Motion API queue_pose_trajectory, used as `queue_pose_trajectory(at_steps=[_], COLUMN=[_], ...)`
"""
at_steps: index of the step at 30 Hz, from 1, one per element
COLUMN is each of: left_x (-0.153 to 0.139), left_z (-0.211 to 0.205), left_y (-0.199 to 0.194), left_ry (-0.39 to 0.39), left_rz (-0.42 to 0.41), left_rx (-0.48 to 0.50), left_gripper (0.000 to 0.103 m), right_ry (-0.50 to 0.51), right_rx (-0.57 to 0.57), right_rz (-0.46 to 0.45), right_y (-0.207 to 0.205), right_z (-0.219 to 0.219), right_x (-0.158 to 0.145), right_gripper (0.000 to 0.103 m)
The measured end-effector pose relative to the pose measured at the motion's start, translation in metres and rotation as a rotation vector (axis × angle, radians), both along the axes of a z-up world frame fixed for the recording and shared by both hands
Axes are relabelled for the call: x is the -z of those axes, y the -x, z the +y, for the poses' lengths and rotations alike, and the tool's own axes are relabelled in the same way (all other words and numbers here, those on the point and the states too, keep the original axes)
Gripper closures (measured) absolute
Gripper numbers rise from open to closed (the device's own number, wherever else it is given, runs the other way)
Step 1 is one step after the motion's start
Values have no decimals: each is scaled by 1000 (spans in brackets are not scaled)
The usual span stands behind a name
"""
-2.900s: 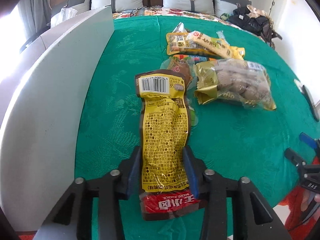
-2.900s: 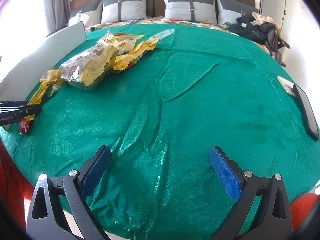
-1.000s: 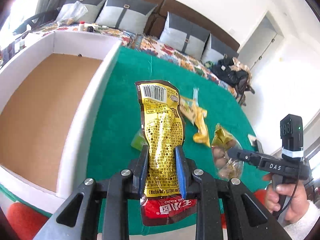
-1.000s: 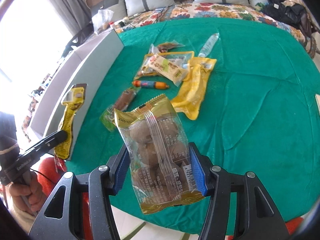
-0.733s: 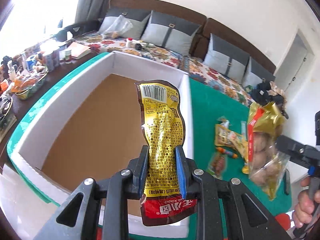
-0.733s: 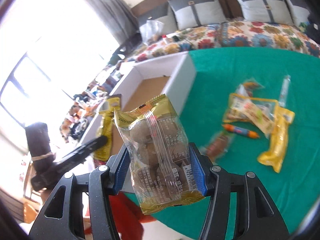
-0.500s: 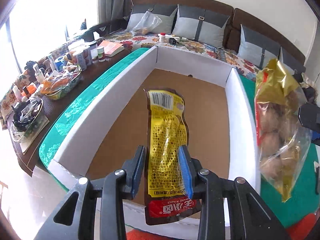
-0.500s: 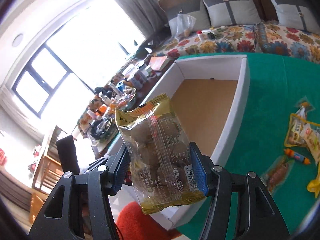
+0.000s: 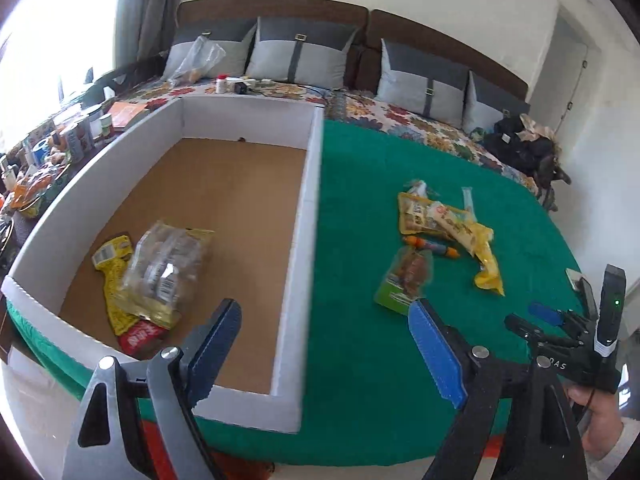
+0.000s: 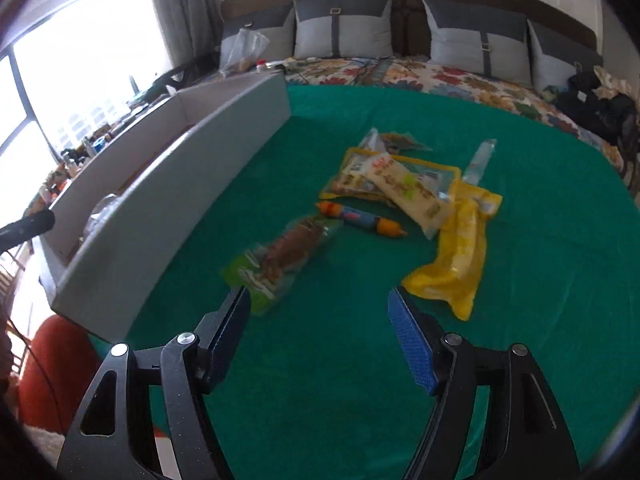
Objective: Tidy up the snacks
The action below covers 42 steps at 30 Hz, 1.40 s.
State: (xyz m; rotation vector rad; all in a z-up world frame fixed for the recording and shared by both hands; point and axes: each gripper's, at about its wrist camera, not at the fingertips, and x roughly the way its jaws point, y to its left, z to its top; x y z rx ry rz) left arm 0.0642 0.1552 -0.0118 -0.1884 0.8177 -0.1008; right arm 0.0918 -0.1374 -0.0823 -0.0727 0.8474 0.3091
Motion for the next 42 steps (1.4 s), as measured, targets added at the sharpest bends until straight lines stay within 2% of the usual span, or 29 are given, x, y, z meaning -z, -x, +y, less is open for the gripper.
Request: queue_pose_trajectory(at_steps=[4, 6, 8, 12, 15, 18, 21, 24, 30, 42], left_x=[46, 69, 86, 101, 112, 114, 117, 121, 123, 123], left_z=[-87, -113, -124, -123, -119, -117, -120, -117, -117, -118], left_y=[-13, -22, -29, -31, -28, -28, -27, -29, -29, -27], left_ry=[-15, -33, -46, -103, -139, -169, -204, -200, -207, -211], left_rz=[103, 135, 157, 149, 160, 147, 131, 123, 102, 77], left_rx=[159, 182, 162, 118, 108, 101, 110, 95, 105, 107], left_gripper=[15, 15, 15, 15, 15, 15, 8, 0, 0, 0], right_ry=[25, 11, 11, 43, 72, 56, 83, 82, 78, 81], right_rx=[155, 182, 190, 169, 135, 116, 101, 101, 104, 102], right_rz=[-6, 19, 16, -18, -11, 7, 2, 4, 4, 10], right_y=[30, 33, 31, 28, 23, 20, 19, 19, 16, 15], right_z=[-72, -90, -91, -80, -71, -66, -58, -55, -55, -53], right_x=[25, 30, 28, 30, 40, 47, 52, 54, 56, 56], right_gripper=[29, 29, 29, 29, 29, 29, 26, 19, 9, 6])
